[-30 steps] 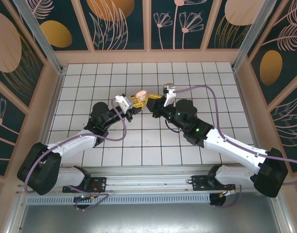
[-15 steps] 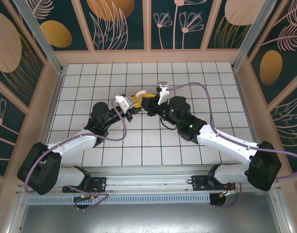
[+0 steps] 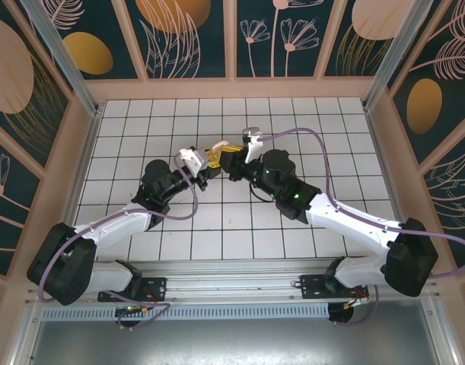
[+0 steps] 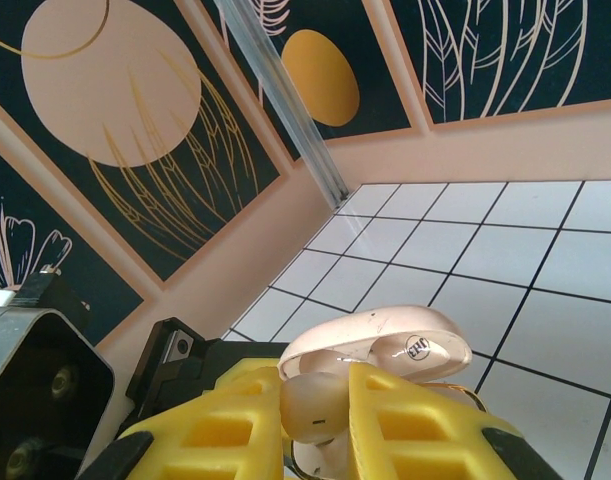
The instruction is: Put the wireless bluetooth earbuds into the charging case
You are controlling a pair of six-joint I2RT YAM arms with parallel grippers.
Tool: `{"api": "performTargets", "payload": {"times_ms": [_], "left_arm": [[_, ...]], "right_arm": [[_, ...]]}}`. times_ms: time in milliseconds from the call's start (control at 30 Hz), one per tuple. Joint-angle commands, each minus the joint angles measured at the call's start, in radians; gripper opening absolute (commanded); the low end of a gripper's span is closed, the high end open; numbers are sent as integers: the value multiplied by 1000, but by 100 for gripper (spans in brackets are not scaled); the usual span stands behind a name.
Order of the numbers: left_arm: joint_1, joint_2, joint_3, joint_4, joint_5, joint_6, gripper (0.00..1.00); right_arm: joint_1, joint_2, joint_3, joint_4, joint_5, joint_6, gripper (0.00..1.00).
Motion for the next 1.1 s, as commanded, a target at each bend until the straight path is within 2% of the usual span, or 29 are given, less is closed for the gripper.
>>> {"api": "performTargets", "payload": {"times_ms": [0,567,1067], "left_arm": [[-3,-24,39,68,22,-23,15],[-4,-49,47,101,75,-66,16],[-4,-62,48,78,86,-56,16]], "right_arm": [[1,26,-9,-72,9,-10,18],[-18,-11,-24,-232,30,-99,21],[-28,-18,21,-256,56,-107,28]]}}
